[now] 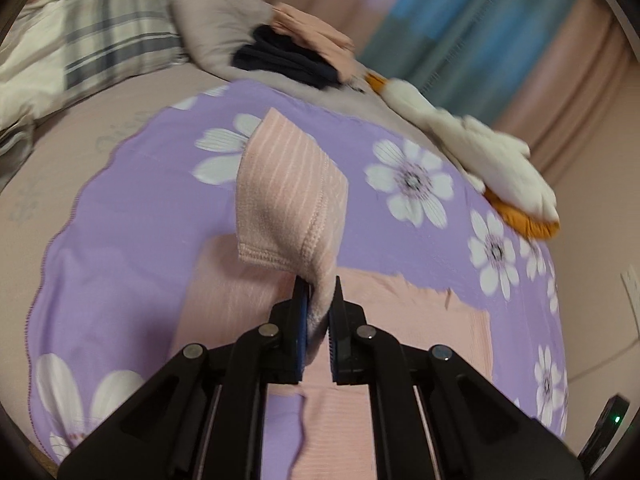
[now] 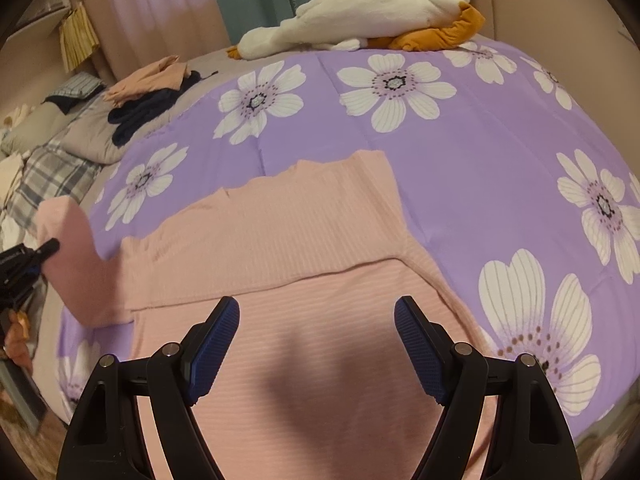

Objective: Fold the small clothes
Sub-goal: 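Fold the held sleeve across the sweater body with the left tool and release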

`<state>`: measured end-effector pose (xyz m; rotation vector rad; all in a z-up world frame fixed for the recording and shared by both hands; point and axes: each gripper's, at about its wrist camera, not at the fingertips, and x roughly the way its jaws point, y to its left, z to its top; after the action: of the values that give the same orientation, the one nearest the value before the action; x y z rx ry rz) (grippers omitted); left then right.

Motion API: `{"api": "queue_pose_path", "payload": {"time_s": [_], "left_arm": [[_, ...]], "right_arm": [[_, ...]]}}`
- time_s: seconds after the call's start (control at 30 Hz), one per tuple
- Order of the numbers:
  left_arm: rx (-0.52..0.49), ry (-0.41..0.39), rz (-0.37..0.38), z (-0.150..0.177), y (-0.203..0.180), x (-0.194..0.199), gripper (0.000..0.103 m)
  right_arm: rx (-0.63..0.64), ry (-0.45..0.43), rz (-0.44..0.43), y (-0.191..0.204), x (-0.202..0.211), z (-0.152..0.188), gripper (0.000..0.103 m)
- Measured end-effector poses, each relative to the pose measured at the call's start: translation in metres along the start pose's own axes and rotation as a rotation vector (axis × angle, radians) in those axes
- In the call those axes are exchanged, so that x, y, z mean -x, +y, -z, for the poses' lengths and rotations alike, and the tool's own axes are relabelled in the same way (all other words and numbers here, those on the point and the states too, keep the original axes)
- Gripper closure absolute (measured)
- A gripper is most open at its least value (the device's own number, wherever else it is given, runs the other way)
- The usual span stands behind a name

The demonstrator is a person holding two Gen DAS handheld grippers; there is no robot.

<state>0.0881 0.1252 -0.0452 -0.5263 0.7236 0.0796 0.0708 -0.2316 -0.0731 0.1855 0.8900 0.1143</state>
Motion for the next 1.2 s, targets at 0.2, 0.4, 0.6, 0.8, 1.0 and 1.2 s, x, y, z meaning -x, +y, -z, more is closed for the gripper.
{"api": "queue_pose_path", "payload": {"time_s": [0.2, 0.4, 0.6, 0.8, 1.0, 1.2], "left_arm": [[-0.092, 0.069, 0.023, 0.019, -0.034, -0.026, 0.095], [-0.162, 0.163, 0.054, 0.046, -0.064, -0.059, 0.095], [-0.189, 0.271, 0.077, 0.077, -0.077, -0.092, 0.095], [-0.219, 0.334, 0.034, 0.104, -0.08, -0.119, 0.095], [-0.205, 0.345, 0.041, 0.106, -0.077, -0.12, 0.091], [-0.202, 0.361, 0.095, 0.099, -0.079, -0.09, 0.041]], "right_arm": [[-0.024, 0.002, 0.001, -0.009, 0.001, 0.002, 0.023], [-0.044, 0.013, -0.002, -0.017, -0.002, 0.005, 0.023], [-0.062, 0.03, 0.003, -0.024, -0.006, 0.007, 0.023], [-0.077, 0.052, 0.003, -0.029, -0.011, 0.01, 0.023], [-0.077, 0.08, -0.005, -0.029, -0.018, 0.013, 0.023], [-0.061, 0.097, -0.029, -0.024, -0.023, 0.015, 0.023]]}}
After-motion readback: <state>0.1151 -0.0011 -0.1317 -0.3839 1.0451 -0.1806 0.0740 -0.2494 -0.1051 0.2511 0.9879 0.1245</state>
